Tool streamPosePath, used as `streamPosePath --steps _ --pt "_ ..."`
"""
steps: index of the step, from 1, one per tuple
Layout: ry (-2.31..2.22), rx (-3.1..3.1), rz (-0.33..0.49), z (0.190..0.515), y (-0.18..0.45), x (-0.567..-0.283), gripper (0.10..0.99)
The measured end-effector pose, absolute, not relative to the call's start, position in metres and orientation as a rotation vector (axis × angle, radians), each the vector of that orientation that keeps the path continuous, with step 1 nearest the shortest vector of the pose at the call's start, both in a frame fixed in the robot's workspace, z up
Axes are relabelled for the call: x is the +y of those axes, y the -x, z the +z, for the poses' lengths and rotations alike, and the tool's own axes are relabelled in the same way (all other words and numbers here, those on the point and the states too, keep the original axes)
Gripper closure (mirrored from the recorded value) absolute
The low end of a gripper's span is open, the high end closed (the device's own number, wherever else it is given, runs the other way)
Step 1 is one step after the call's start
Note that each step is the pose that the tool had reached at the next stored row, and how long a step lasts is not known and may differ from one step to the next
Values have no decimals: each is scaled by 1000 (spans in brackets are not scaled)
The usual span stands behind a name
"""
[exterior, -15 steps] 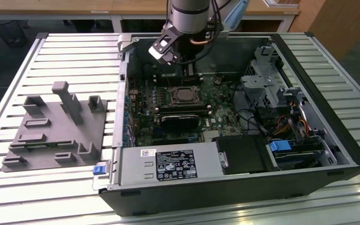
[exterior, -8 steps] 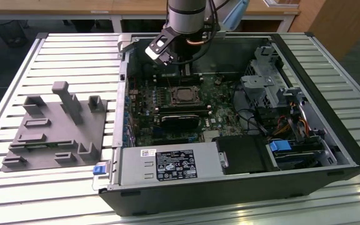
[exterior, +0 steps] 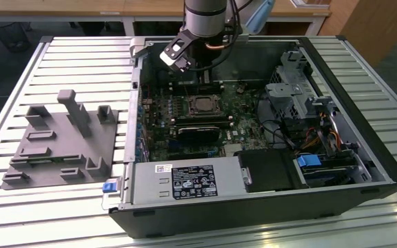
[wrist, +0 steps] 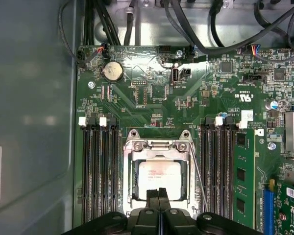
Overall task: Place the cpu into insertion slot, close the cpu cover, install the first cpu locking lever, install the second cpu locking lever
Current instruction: 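Install the first cpu locking lever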
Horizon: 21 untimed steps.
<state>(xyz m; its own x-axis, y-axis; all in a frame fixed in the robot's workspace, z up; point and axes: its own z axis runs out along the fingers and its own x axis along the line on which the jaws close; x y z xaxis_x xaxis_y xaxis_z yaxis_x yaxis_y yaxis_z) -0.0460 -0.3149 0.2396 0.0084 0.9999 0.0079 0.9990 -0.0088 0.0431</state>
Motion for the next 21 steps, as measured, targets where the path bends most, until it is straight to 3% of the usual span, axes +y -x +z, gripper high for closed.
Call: streamPosePath --steps 21 --pt "-2213 2194 56 254 46 -315 980"
